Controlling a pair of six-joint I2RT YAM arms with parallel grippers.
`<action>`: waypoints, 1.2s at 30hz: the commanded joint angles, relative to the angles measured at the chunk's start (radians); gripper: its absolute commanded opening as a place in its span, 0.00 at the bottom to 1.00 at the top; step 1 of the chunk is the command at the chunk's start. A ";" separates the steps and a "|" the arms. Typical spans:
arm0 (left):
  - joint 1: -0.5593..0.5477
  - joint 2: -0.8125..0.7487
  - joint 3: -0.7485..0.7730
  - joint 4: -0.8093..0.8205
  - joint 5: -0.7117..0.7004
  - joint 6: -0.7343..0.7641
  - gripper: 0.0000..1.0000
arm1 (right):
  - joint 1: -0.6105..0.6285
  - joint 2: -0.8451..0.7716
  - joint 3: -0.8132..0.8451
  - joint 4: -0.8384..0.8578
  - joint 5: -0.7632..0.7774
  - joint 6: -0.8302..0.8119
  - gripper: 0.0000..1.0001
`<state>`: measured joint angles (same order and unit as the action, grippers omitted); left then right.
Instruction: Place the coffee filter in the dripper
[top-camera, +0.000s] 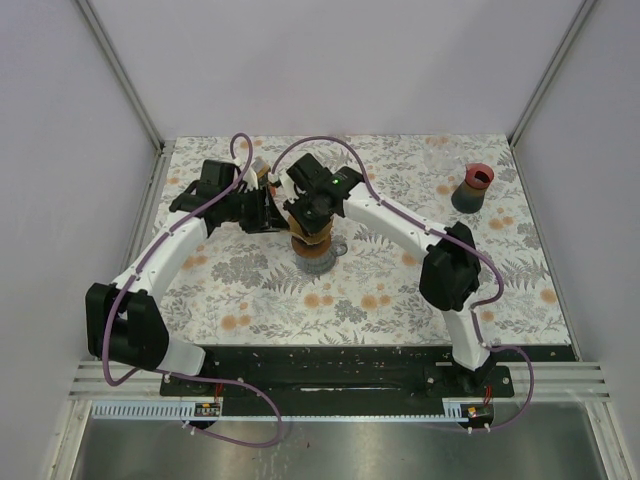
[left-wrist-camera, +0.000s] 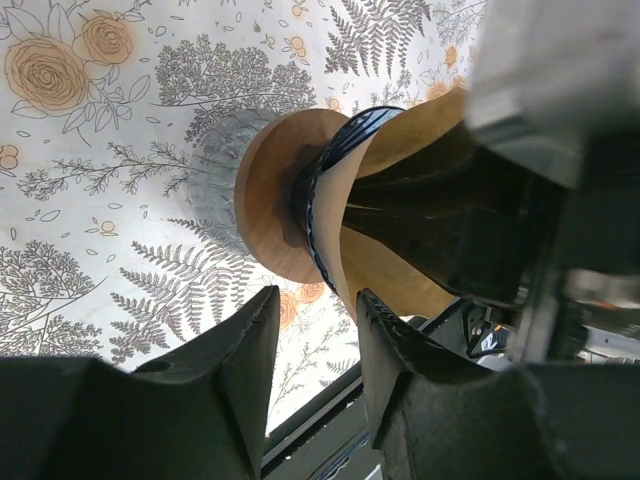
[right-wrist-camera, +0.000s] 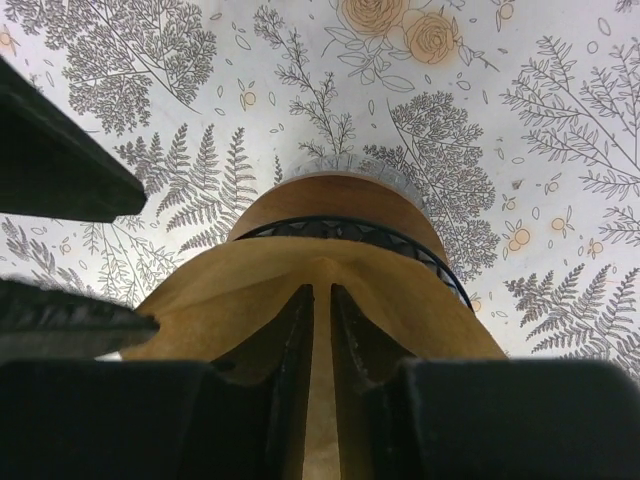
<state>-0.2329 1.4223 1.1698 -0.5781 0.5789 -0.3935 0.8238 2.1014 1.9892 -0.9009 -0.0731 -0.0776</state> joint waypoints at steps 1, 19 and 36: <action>-0.011 0.001 -0.009 0.049 -0.025 -0.005 0.39 | 0.006 -0.067 0.003 0.033 -0.014 0.006 0.21; -0.017 0.006 -0.006 0.044 -0.059 0.018 0.37 | 0.003 -0.196 0.020 0.014 0.108 -0.034 0.26; -0.014 -0.014 0.091 -0.014 -0.106 0.107 0.59 | -0.287 -0.510 -0.317 0.200 -0.296 -0.066 0.47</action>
<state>-0.2478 1.4303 1.1934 -0.6003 0.5079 -0.3271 0.6250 1.6833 1.7950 -0.8112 -0.1349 -0.0986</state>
